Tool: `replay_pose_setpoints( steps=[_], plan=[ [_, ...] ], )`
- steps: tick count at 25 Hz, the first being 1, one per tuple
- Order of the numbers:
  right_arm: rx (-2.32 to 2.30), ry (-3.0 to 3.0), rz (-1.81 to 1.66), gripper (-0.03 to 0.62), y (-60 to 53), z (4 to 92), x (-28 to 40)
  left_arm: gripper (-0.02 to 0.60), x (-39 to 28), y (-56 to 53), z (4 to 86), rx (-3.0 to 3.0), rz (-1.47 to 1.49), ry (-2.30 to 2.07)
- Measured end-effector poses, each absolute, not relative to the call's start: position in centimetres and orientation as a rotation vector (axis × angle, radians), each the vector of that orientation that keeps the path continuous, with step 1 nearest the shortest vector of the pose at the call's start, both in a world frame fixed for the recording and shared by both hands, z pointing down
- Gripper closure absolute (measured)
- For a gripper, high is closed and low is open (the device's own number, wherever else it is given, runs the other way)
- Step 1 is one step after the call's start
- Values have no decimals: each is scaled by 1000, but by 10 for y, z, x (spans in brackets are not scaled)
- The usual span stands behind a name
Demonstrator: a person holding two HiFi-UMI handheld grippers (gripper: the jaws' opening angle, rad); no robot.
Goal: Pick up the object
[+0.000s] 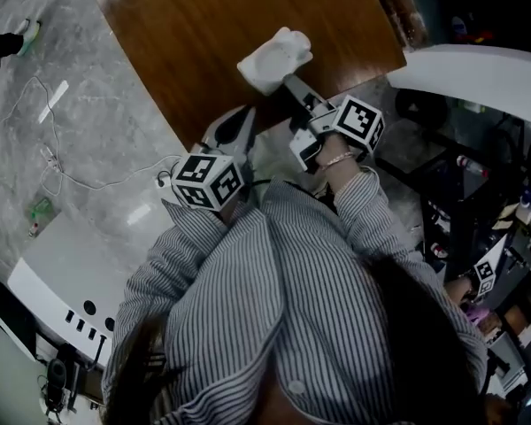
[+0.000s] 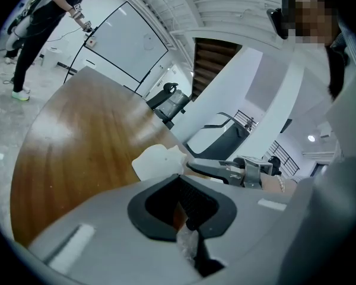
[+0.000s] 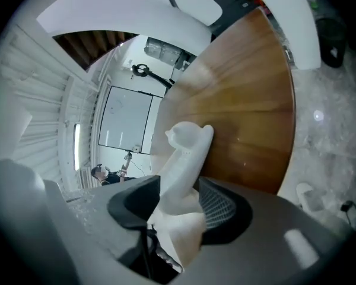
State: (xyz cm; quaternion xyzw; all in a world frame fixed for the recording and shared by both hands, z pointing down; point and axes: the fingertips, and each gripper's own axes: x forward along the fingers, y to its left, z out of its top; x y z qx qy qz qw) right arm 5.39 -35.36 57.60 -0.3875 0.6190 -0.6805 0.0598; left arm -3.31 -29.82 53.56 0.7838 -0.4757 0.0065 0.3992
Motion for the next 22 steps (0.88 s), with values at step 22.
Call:
replay_pose_setpoints(
  steps=[22],
  plan=[
    [-1018,1463,-2207,425,-365,601,46,575,-32,-305,546,1949,18,-1209]
  ],
)
